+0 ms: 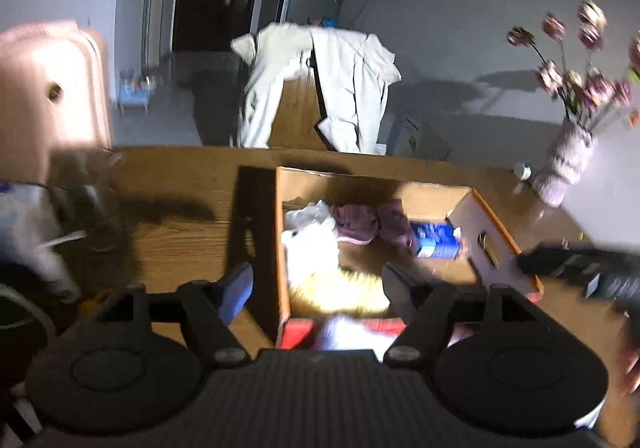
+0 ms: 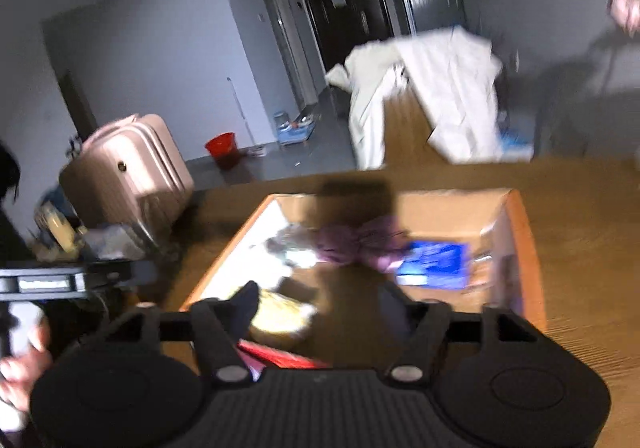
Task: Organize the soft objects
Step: 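Lower the plush toy into the box and open the left tool, then withdraw the left tool from the box back over the table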
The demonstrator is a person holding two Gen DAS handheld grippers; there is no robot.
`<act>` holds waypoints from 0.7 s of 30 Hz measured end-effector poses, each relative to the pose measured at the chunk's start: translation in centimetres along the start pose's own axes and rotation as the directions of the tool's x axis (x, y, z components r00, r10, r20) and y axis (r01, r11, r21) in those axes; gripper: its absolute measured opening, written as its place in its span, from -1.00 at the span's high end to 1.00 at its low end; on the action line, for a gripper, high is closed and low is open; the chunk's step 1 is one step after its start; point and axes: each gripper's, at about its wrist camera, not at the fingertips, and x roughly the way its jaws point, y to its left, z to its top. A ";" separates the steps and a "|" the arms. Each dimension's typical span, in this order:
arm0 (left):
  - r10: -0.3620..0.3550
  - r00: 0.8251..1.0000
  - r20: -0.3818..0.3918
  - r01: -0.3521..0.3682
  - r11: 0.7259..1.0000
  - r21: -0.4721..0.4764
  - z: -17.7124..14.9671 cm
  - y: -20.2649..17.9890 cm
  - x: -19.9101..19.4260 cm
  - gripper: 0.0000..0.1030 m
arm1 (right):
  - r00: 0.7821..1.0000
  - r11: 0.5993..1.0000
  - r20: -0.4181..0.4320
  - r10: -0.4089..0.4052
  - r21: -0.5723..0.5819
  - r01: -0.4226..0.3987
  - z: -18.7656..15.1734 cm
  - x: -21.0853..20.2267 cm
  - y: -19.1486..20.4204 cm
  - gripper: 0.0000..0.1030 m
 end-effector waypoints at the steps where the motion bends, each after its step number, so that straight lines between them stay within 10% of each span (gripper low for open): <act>1: 0.007 1.000 0.019 -0.008 1.000 0.027 -0.8 -0.4 -1.3 -0.58 | 0.999 0.999 0.013 -0.031 -0.019 0.032 -0.5 -1.6 -0.4 -0.47; 13: 0.048 0.980 0.192 -0.070 0.991 0.112 -6.0 -4.9 -11.3 -0.89 | 0.988 0.997 0.137 -0.078 -0.006 0.080 -4.9 -12.4 -0.8 -0.58; 21: 0.011 0.943 0.333 -0.080 0.978 0.193 -15.2 -8.0 -17.9 -1.00 | 0.965 0.993 0.258 -0.038 -0.101 0.066 -13.2 -18.2 3.6 -0.74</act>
